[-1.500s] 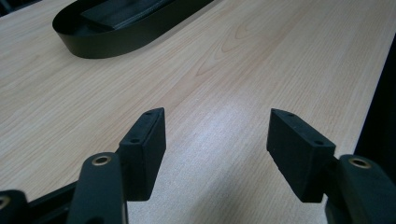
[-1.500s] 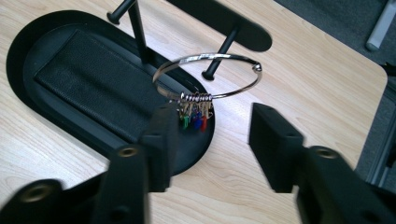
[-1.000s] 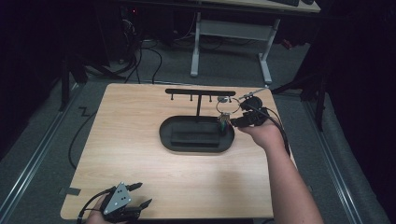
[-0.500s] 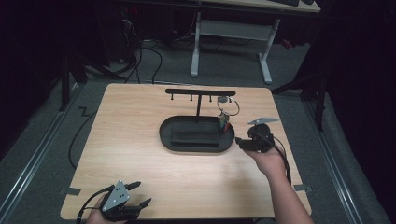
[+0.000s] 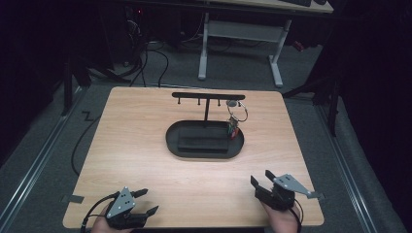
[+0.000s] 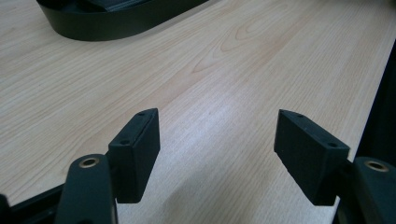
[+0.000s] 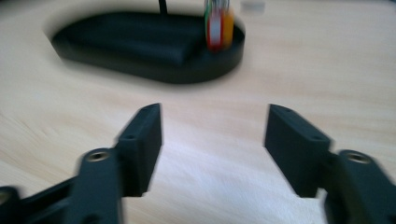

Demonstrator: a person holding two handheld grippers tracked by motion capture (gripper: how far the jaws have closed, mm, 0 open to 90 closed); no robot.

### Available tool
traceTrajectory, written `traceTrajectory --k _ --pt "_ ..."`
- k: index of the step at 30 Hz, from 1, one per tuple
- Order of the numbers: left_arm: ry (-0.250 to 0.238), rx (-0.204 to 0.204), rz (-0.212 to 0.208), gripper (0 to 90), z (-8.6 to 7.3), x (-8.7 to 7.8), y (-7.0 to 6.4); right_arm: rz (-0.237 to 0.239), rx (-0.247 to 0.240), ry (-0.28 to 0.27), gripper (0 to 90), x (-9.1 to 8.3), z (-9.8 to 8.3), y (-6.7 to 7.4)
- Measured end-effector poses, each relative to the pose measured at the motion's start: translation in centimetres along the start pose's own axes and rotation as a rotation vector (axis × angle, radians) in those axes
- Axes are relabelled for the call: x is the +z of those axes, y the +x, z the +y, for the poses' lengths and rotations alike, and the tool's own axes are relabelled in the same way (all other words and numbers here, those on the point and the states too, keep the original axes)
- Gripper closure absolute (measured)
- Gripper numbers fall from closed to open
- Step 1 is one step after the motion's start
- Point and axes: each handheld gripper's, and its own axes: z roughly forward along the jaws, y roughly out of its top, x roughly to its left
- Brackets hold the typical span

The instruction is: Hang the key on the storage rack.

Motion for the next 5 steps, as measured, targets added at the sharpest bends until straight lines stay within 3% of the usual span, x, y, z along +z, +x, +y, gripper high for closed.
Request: traceTrajectory --k 1,2,3,5 --pt "-0.003 0.000 -0.002 31.9 0.1 0.1 0.0 -0.008 0.008 -0.050 36.0 -0.6 0.0 0.0" --pt "-0.003 0.003 -0.002 32.1 0.1 0.1 0.0 -0.029 -0.012 -0.063 36.1 -0.9 -0.2 0.0" --pt "-0.004 0.003 -0.003 32.3 0.2 0.2 0.1 -0.047 -0.031 -0.050 36.1 -0.9 -0.5 -0.1" --pt "-0.013 -0.004 -0.002 32.8 0.5 0.3 0.3 -0.038 -0.021 -0.022 35.3 -0.8 -1.0 -0.4"
